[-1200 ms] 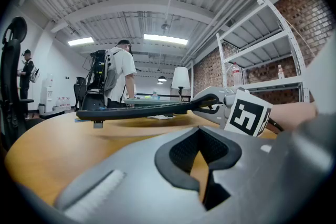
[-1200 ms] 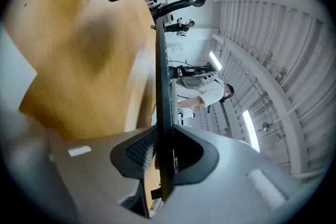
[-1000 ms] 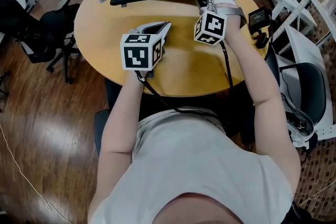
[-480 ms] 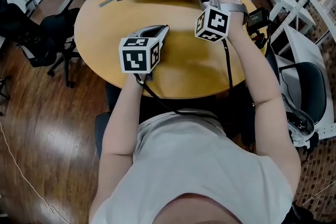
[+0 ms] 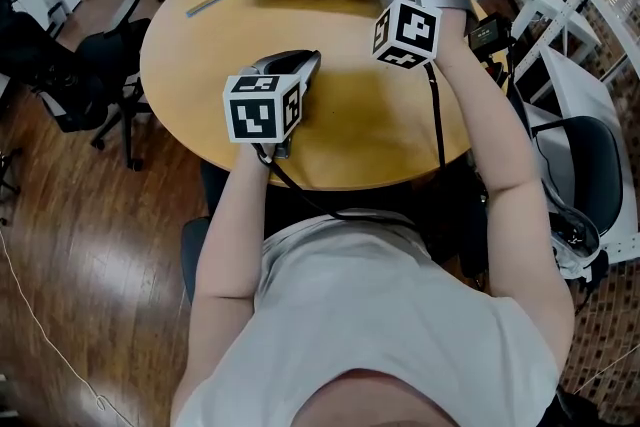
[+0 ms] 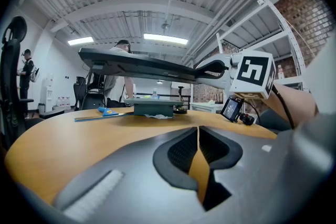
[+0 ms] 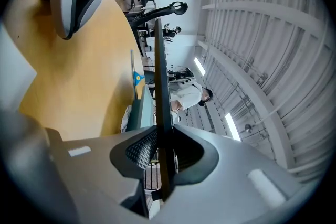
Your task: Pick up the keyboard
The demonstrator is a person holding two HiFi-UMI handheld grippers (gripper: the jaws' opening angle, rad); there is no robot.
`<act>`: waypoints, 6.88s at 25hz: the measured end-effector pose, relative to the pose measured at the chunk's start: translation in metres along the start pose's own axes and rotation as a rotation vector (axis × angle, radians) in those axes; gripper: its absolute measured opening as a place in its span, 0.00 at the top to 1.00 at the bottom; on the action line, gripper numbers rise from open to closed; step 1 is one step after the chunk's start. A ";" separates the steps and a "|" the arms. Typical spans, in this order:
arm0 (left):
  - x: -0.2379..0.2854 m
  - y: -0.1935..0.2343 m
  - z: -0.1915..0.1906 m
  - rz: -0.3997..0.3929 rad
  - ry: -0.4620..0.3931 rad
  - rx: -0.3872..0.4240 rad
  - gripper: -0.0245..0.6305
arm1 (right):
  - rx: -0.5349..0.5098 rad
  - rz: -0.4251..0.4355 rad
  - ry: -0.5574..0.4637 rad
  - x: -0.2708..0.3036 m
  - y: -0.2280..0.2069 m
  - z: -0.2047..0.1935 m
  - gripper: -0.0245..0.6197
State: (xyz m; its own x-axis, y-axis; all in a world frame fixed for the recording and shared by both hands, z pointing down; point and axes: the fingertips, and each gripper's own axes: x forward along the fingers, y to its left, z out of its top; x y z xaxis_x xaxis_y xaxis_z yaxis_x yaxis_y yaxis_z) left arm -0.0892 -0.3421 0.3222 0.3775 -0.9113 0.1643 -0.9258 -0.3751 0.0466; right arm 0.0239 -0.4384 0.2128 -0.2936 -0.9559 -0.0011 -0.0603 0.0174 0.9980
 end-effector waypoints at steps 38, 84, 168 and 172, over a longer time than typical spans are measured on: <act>0.001 0.000 0.000 -0.003 -0.001 -0.001 0.39 | -0.018 -0.048 -0.008 -0.006 -0.033 0.013 0.82; 0.000 0.000 0.001 -0.002 -0.003 0.001 0.39 | -0.057 0.193 -0.050 -0.004 0.126 0.019 0.82; 0.001 -0.001 0.000 -0.001 -0.002 0.001 0.47 | 1.448 0.749 -0.421 -0.067 0.121 0.039 0.96; 0.000 -0.001 0.001 -0.002 -0.001 0.001 0.47 | 1.449 0.750 -0.420 -0.067 0.122 0.039 0.96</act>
State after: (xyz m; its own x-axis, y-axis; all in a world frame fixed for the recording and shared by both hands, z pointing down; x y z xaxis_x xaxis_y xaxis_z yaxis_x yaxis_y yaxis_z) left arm -0.0883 -0.3424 0.3217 0.3794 -0.9108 0.1629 -0.9250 -0.3771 0.0457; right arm -0.0012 -0.3608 0.3319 -0.8637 -0.4778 0.1603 -0.4948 0.8644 -0.0896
